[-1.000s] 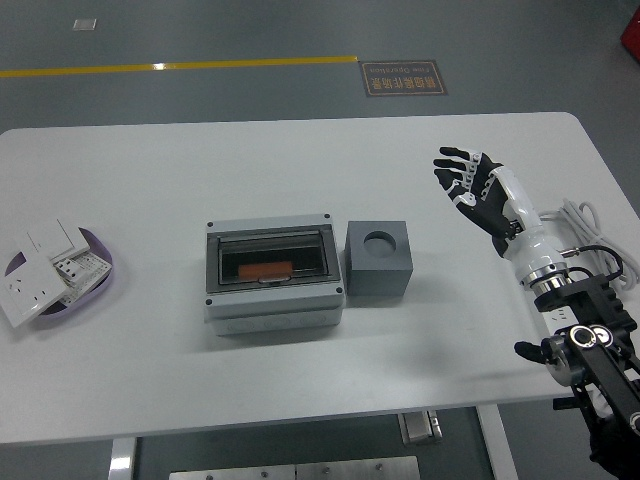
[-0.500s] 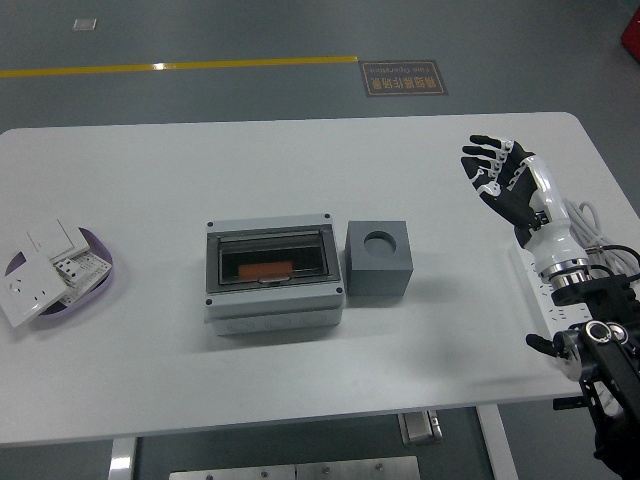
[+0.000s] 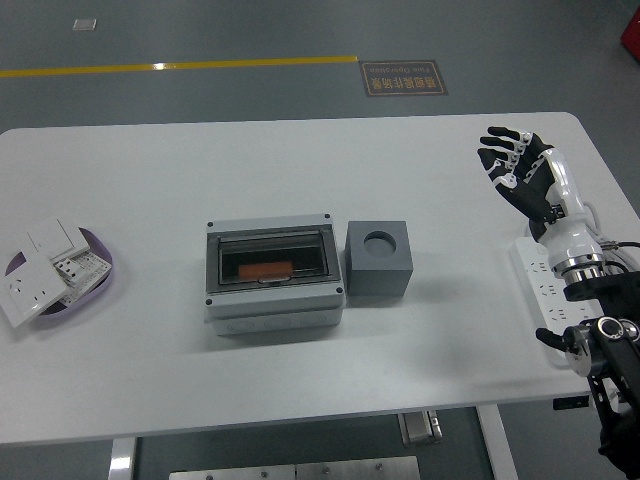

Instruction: Pick up the cylinder from the cube,place it in the box,flap close box

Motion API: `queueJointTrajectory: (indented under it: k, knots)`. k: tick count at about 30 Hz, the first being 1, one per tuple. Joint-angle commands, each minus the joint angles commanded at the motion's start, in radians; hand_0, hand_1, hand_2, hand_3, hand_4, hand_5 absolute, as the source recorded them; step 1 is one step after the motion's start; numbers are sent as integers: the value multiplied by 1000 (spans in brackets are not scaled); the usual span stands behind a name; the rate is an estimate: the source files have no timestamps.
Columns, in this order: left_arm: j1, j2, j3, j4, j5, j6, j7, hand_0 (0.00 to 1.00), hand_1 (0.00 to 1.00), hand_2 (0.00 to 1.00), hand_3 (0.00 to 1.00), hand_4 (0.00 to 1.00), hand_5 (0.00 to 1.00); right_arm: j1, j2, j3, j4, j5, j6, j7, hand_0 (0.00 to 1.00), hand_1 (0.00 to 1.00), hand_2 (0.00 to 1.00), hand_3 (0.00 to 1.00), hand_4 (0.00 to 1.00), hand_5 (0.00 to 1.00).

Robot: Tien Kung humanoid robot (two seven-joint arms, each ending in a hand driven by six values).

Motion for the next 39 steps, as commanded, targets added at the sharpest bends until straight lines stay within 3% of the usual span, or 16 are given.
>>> queueJointTrajectory:
  k: [14, 15, 19, 26, 38, 39]
  knots:
    - [4, -1, -4, 0, -12, 1, -6, 637, 672, 662, 708, 759, 310, 44, 4, -46, -44, 29, 34, 0, 657, 638, 652, 658, 794, 266]
    - [7, -3, -5, 0, -11, 1, -6, 637, 672, 662, 709, 760, 311, 49, 4, -52, -47, 33, 37, 1, 721, 645, 656, 658, 790, 259]
    - [19, -12, -17, 0, 0, -1, -2, 637, 672, 662, 709, 760, 311, 70, 8, -72, -51, 42, 45, 3, 721, 645, 656, 658, 790, 259]
    - [26, -19, -39, 0, 33, -3, 7, 637, 671, 662, 709, 760, 310, 104, 20, -111, -57, 66, -2, 43, 731, 642, 654, 663, 787, 249]
    - [21, -23, -30, 0, 26, -5, 2, 637, 672, 661, 708, 759, 309, 109, 20, -151, -63, 58, -9, 34, 697, 641, 633, 638, 773, 238]
    - [21, -24, -30, 0, 26, -5, 2, 636, 672, 661, 707, 758, 309, 109, 20, -153, -63, 57, -9, 32, 672, 643, 629, 645, 729, 123]
